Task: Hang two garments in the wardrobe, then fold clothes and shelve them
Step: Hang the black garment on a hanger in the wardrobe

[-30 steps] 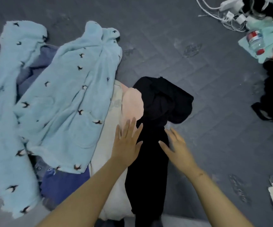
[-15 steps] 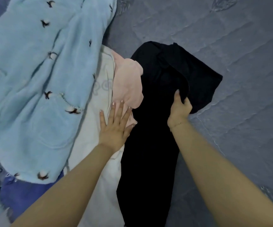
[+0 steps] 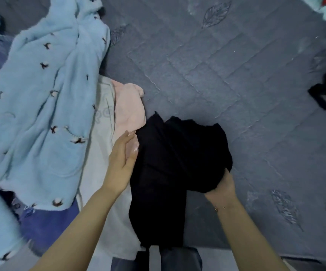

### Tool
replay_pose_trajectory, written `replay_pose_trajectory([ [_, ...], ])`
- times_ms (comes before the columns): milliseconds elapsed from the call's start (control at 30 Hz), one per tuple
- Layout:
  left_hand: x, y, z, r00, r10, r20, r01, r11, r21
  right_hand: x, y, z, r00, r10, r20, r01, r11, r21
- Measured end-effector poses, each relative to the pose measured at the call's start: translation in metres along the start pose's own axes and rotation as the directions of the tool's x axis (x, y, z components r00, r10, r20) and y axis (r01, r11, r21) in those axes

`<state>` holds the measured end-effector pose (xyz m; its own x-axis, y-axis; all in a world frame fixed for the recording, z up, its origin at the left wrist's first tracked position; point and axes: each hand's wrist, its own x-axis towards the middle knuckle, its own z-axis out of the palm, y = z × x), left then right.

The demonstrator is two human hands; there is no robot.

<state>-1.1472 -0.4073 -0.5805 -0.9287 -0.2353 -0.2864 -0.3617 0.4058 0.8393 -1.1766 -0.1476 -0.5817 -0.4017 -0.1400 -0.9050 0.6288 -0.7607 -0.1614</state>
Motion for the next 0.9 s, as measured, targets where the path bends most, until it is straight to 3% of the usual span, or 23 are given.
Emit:
replay_pose_trajectory([
  [67,-0.007,0.022,0.011,0.998,0.061,0.028,-0.061,0.998,0.009,-0.021,-0.017,-0.018,0.992,-0.113,-0.064,0.091,0.956,-0.277],
  [100,-0.008,0.032,0.02,0.995,0.086,0.058,-0.088,0.996,0.032,-0.03,-0.026,-0.026,0.976,-0.204,-0.081,0.147,0.881,-0.45],
  [133,-0.008,0.041,0.031,0.99,0.102,0.098,-0.109,0.992,0.066,-0.038,-0.034,-0.037,0.951,-0.303,-0.069,0.197,0.76,-0.619],
  [200,-0.003,0.057,0.059,0.971,0.132,0.198,-0.158,0.98,0.118,-0.047,-0.05,-0.063,0.89,-0.455,0.024,0.224,0.392,-0.892],
  [267,0.004,0.069,0.094,0.933,0.13,0.337,-0.187,0.972,0.144,-0.055,-0.065,-0.088,0.865,-0.47,0.175,0.195,-0.006,-0.981],
  [300,0.007,0.073,0.112,0.901,0.099,0.423,-0.18,0.971,0.157,-0.059,-0.071,-0.099,0.86,-0.461,0.219,0.192,-0.105,-0.976],
  [333,0.009,0.076,0.131,0.858,0.052,0.511,-0.161,0.972,0.172,-0.065,-0.077,-0.108,0.847,-0.465,0.257,0.216,-0.14,-0.966],
  [400,0.009,0.08,0.165,0.759,-0.015,0.651,-0.153,0.968,0.2,-0.075,-0.084,-0.12,0.79,-0.493,0.364,0.349,-0.126,-0.928],
  [467,0.007,0.079,0.19,0.685,-0.043,0.727,-0.186,0.955,0.232,-0.084,-0.087,-0.127,0.704,-0.561,0.435,0.521,-0.007,-0.854],
  [600,-0.003,0.079,0.216,0.584,-0.078,0.808,-0.269,0.921,0.283,-0.099,-0.096,-0.133,0.641,-0.702,0.31,0.647,0.278,-0.71],
  [700,-0.02,0.084,0.218,0.584,-0.044,0.81,-0.195,0.962,0.193,-0.113,-0.11,-0.132,0.691,-0.688,0.223,0.658,0.47,-0.588],
  [767,-0.031,0.086,0.212,0.637,-0.065,0.768,-0.078,0.986,0.149,-0.123,-0.122,-0.129,0.746,-0.633,0.208,0.64,0.594,-0.487],
  [833,-0.04,0.083,0.2,0.665,-0.139,0.734,0.02,0.986,0.168,-0.131,-0.134,-0.124,0.751,-0.62,0.225,0.643,0.61,-0.464],
  [900,-0.052,0.077,0.185,0.65,-0.25,0.717,0.06,0.958,0.28,-0.136,-0.144,-0.118,0.697,-0.684,0.217,0.666,0.505,-0.549],
])
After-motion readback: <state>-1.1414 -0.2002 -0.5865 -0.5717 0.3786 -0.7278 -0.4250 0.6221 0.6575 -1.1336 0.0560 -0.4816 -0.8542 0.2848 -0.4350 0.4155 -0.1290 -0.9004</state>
